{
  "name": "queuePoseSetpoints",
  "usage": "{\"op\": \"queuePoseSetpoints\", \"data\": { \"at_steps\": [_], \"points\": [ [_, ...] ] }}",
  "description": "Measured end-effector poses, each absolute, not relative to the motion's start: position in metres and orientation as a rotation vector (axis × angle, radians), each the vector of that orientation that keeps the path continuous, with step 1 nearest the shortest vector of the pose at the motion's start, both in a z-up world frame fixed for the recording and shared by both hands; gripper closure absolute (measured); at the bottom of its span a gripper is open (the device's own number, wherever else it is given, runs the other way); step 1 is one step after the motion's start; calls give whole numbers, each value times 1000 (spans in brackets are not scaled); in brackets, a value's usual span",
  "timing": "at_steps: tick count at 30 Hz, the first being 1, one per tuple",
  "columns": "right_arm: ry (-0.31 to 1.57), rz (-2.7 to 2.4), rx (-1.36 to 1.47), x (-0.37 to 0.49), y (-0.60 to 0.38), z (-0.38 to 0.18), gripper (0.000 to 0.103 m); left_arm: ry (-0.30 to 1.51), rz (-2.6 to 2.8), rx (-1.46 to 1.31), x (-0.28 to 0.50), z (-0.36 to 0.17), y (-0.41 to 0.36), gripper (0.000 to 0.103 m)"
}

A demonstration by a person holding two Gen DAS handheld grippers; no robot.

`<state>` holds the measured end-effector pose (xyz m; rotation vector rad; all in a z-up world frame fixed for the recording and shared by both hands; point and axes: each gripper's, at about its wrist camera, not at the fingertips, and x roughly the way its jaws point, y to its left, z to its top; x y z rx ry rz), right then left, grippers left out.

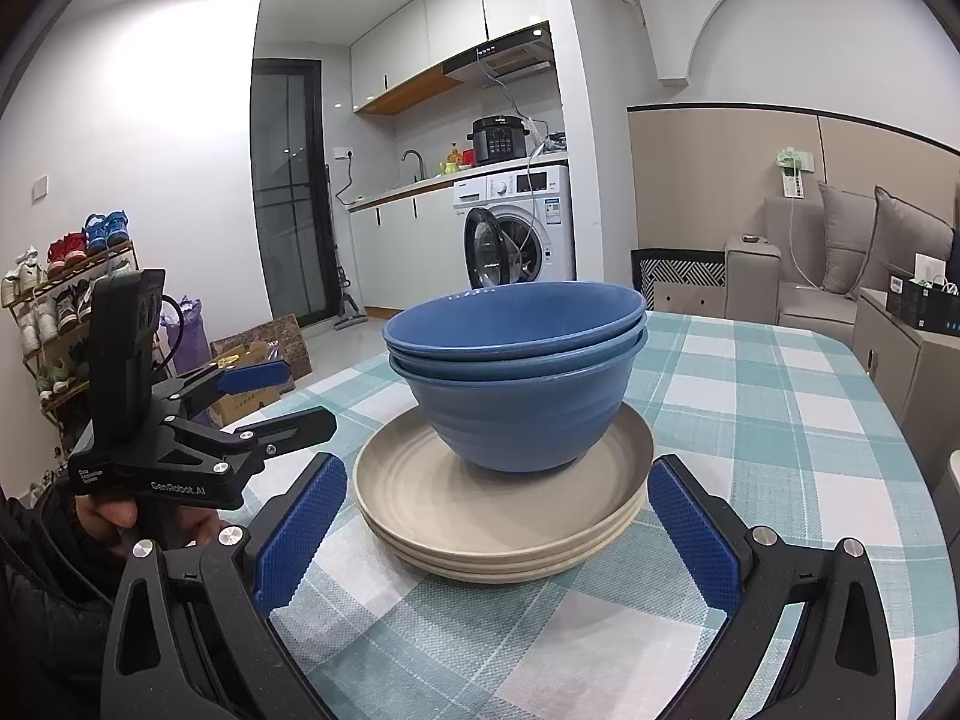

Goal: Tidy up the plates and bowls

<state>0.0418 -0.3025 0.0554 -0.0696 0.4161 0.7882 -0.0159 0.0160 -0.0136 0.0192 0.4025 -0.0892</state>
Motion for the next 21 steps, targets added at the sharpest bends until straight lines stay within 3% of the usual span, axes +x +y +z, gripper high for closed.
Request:
{"op": "queuePoseSetpoints", "data": {
  "at_steps": [21],
  "points": [
    [416,795,-71,41,-302,55,1,404,-92,24,-16,-15,15,0]
  ]
}}
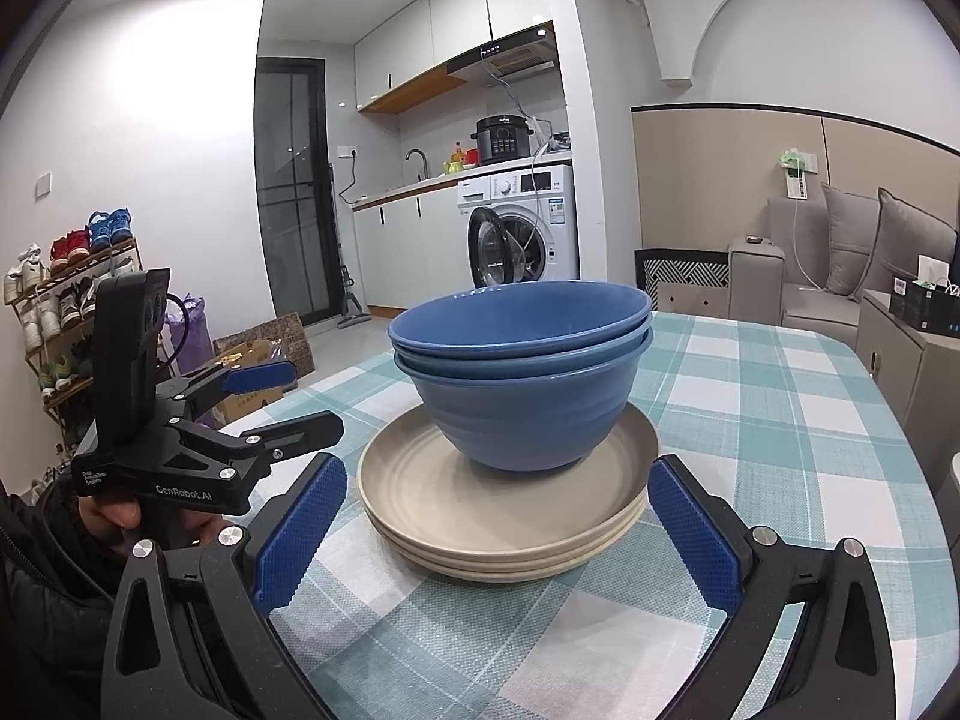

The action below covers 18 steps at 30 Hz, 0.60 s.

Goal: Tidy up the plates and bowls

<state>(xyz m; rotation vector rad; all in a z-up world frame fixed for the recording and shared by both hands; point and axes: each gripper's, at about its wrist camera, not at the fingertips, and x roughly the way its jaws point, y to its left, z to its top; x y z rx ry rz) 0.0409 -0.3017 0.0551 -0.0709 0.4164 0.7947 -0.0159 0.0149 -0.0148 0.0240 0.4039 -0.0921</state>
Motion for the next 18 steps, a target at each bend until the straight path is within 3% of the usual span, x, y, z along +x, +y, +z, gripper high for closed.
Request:
{"op": "queuePoseSetpoints", "data": {
  "at_steps": [18],
  "points": [
    [414,796,-73,42,-300,55,1,405,-94,26,-15,-16,14,0]
  ]
}}
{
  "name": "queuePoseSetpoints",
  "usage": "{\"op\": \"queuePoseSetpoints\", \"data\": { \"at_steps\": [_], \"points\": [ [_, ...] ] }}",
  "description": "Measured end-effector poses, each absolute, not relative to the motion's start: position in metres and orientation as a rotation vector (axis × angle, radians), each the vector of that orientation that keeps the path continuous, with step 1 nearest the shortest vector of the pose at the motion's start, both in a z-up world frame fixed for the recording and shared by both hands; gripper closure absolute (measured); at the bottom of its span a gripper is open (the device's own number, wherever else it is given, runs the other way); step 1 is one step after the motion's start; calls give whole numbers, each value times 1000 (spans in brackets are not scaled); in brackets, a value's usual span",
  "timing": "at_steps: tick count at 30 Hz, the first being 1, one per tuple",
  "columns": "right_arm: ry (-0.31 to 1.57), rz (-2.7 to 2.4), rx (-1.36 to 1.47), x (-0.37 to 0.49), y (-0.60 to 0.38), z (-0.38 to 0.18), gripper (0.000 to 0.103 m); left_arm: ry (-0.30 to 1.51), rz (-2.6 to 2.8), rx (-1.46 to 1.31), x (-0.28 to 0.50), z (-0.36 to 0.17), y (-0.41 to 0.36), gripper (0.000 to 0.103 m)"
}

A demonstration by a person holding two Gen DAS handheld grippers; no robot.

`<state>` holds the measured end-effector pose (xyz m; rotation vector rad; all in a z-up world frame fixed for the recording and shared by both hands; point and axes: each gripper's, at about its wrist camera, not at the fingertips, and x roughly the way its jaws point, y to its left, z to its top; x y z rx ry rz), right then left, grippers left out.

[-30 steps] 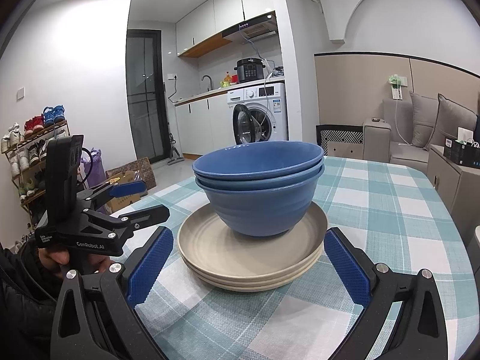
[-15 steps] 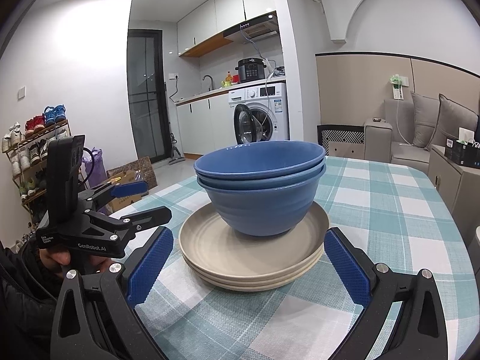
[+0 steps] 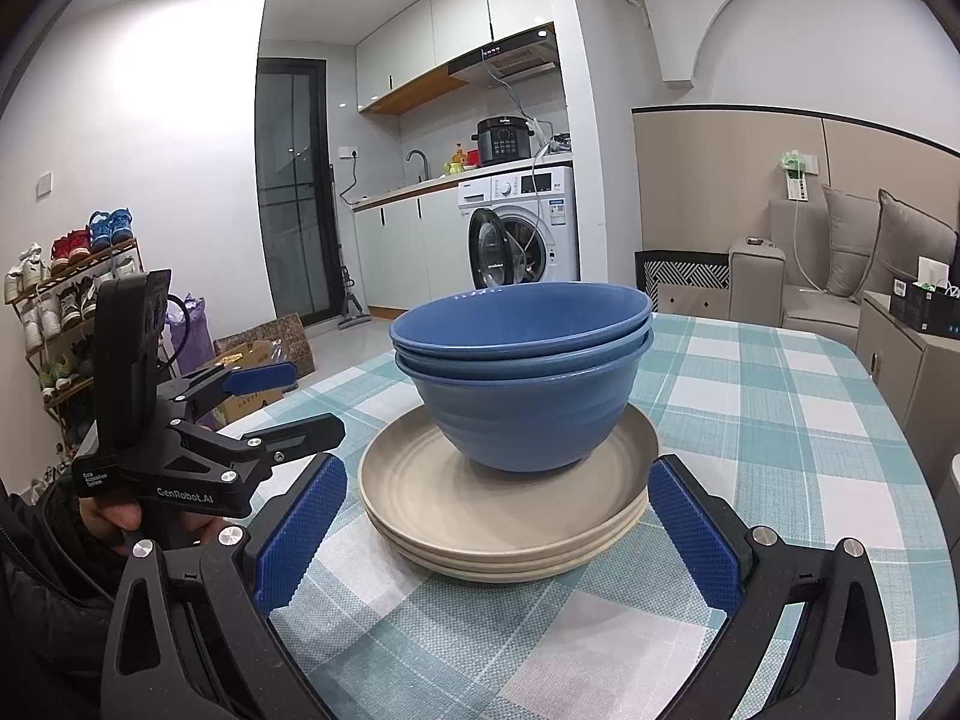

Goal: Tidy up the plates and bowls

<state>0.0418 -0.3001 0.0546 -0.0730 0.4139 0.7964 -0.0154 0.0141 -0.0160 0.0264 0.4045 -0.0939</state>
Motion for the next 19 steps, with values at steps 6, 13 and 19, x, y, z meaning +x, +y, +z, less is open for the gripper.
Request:
{"op": "queuePoseSetpoints", "data": {
  "at_steps": [6,13,19],
  "points": [
    [415,796,-73,41,-301,55,1,405,-93,28,-16,-16,14,0],
    [414,796,-74,41,-300,54,1,404,-95,32,-16,-16,13,0],
    [414,796,-74,41,-300,55,1,402,-100,29,-16,-16,13,0]
  ]
}}
